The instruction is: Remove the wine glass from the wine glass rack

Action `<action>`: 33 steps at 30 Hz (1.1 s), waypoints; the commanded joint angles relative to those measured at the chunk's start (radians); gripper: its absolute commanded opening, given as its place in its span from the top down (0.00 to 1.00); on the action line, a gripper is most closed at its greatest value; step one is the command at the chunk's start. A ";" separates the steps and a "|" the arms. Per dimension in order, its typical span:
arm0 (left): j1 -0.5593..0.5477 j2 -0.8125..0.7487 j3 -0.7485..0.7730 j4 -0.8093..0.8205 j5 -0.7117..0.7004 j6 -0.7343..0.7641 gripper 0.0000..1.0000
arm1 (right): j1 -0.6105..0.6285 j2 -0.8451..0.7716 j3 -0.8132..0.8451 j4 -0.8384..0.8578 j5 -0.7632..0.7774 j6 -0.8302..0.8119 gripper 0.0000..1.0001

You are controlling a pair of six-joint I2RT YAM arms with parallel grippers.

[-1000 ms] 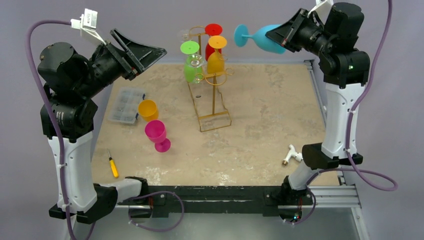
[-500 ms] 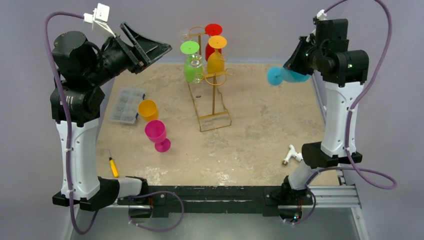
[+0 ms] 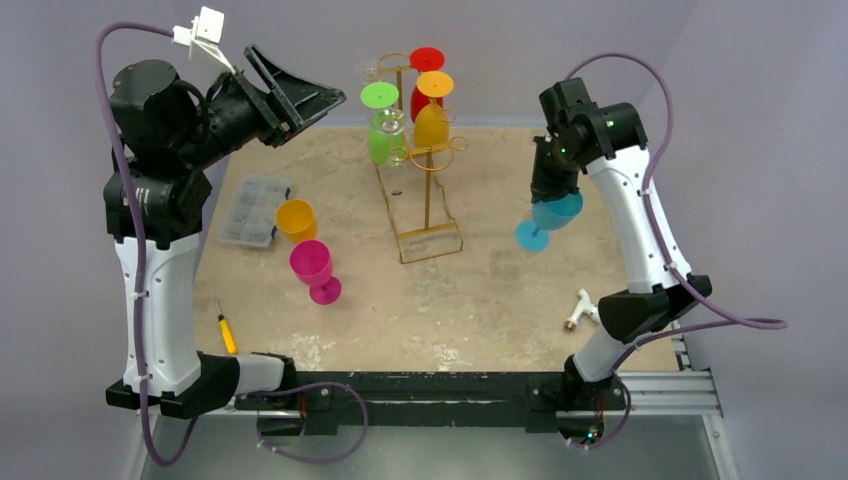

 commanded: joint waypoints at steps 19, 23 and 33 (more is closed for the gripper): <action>0.046 -0.033 0.026 -0.030 0.012 0.064 0.32 | 0.082 -0.232 -0.653 0.484 -0.067 0.024 1.00; 0.054 -0.033 0.024 -0.029 0.021 0.063 0.32 | 0.089 -0.218 -0.685 0.512 -0.077 0.025 1.00; 0.059 -0.041 0.015 -0.026 0.017 0.064 0.32 | 0.109 -0.188 -0.739 0.540 -0.058 0.026 1.00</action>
